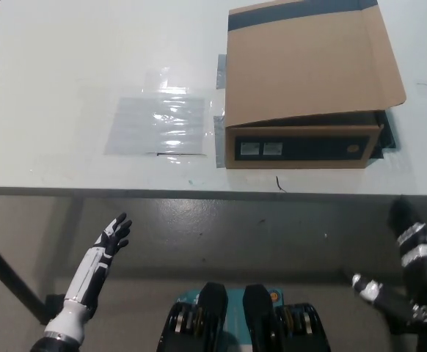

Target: A small storage box is placed at the center of the table and the robot uses its right hand to slide under its lid and push it upwards to open it

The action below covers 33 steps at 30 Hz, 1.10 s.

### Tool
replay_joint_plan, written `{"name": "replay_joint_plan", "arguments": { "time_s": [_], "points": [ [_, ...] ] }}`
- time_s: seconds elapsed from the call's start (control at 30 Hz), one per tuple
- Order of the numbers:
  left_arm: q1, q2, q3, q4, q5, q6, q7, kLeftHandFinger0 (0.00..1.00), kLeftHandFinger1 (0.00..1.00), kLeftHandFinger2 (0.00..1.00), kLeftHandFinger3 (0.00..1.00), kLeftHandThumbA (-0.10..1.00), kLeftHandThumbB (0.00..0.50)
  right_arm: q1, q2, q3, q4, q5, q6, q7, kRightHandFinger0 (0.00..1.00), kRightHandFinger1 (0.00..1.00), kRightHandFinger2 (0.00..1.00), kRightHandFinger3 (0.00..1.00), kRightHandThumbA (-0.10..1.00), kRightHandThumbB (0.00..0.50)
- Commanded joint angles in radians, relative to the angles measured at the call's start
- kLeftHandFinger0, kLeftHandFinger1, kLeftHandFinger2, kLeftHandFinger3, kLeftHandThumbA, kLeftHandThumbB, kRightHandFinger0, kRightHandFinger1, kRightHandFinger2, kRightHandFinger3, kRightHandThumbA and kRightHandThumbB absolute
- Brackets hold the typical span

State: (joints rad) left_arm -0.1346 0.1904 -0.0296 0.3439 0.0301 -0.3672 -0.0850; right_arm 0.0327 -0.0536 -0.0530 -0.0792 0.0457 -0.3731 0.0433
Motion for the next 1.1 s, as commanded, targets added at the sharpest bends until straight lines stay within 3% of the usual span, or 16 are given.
{"name": "replay_joint_plan", "arguments": {
  "time_s": [0.0,0.13,0.23,0.3,0.4,0.5,0.53,0.57,0.77,1.07],
  "points": [
    [-0.002,0.002,-0.003,-0.045,-0.010,-0.066,-0.016,1.00,1.00,1.00,1.00,1.00,0.500,-0.068,0.011,-0.026,-0.115,0.091,-0.001,-0.023,1.00,1.00,1.00,1.00,1.00,0.223],
    [0.003,-0.001,-0.001,-0.046,-0.010,-0.069,-0.016,1.00,1.00,1.00,1.00,1.00,0.500,-0.129,0.005,-0.053,-0.150,0.112,0.063,-0.041,1.00,1.00,1.00,1.00,1.00,0.212],
    [0.003,-0.001,-0.002,-0.035,0.004,-0.080,-0.008,1.00,1.00,1.00,1.00,1.00,0.500,-0.190,-0.008,-0.077,-0.147,0.116,0.095,-0.051,1.00,1.00,1.00,1.00,1.00,0.130],
    [0.005,0.000,-0.001,-0.034,0.009,-0.079,-0.004,1.00,1.00,1.00,1.00,1.00,0.500,-0.231,-0.011,-0.092,-0.135,0.135,0.112,-0.058,1.00,1.00,1.00,1.00,1.00,0.106],
    [0.007,0.002,-0.001,-0.038,0.004,-0.076,-0.010,1.00,1.00,1.00,1.00,1.00,0.500,-0.307,-0.023,-0.118,-0.086,0.175,0.127,-0.059,1.00,1.00,1.00,1.00,1.00,0.123],
    [0.008,0.000,0.000,-0.038,0.005,-0.070,-0.008,1.00,1.00,1.00,1.00,1.00,0.500,-0.372,-0.035,-0.142,-0.013,0.195,0.138,-0.060,1.00,1.00,1.00,1.00,1.00,0.177],
    [0.008,0.001,0.000,-0.037,0.006,-0.071,-0.008,1.00,1.00,1.00,1.00,1.00,0.500,-0.386,-0.037,-0.147,0.006,0.198,0.136,-0.060,1.00,1.00,1.00,1.00,1.00,0.153],
    [0.008,0.000,-0.002,-0.042,0.007,-0.066,-0.009,1.00,1.00,1.00,1.00,1.00,0.500,-0.412,-0.046,-0.156,0.053,0.199,0.120,-0.056,1.00,1.00,1.00,1.00,1.00,0.194],
    [0.004,0.002,-0.001,-0.030,0.010,-0.070,-0.007,1.00,1.00,1.00,1.00,1.00,0.500,-0.506,-0.069,-0.182,0.214,0.207,0.071,-0.045,1.00,1.00,1.00,1.00,1.00,0.184],
    [0.029,-0.001,-0.006,-0.037,0.015,-0.077,-0.006,1.00,1.00,1.00,1.00,1.00,0.500,-0.576,-0.081,-0.213,0.381,0.268,0.059,-0.017,1.00,1.00,1.00,1.00,1.00,0.248]
  ]
}}
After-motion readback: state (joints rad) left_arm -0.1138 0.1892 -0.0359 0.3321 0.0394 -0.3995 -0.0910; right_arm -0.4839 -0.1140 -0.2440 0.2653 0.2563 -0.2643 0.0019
